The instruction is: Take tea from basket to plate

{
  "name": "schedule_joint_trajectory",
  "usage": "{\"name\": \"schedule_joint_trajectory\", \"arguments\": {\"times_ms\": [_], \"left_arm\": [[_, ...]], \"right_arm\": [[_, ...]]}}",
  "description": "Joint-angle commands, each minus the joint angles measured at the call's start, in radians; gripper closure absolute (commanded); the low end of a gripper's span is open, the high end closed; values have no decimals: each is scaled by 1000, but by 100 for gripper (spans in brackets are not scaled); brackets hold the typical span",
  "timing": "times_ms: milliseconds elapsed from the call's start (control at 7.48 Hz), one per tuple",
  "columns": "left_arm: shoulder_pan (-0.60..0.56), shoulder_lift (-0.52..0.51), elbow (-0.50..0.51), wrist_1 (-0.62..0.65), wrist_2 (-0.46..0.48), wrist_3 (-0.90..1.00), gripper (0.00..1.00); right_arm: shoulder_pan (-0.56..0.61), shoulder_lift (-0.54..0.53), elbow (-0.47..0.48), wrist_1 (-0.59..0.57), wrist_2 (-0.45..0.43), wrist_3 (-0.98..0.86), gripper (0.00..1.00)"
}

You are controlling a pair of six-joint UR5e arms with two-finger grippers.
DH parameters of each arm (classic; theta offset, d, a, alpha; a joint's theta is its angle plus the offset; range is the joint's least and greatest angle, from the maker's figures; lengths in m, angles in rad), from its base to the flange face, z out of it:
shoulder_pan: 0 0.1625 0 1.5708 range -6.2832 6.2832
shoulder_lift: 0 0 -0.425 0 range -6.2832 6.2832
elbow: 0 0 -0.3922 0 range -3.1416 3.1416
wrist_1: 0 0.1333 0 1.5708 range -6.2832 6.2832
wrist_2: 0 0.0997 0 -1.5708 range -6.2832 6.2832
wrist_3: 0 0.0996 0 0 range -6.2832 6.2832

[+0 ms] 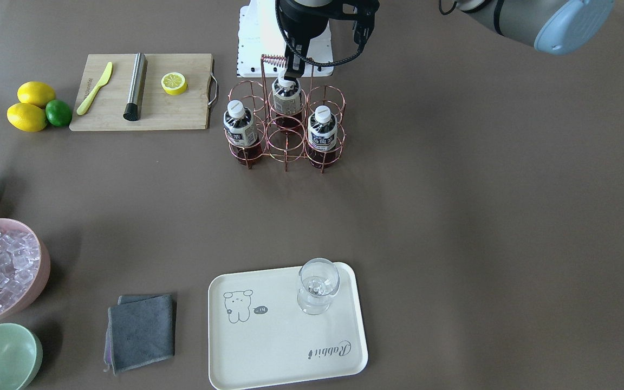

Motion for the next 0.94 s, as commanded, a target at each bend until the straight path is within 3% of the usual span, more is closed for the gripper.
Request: {"name": "schedule_joint_trajectory", "arguments": {"times_ms": [0, 535, 802], "left_arm": [[-46, -6, -14, 7, -8, -2, 100], [-35, -3, -28, 6, -5, -77, 100], [-26, -3, -20, 4, -5, -77, 100]], "right_arm": [[-236, 19, 6, 293, -270, 308, 1], [-483, 20, 18, 659, -594, 321, 1], [-609, 22, 8, 731, -760, 217, 1]]}}
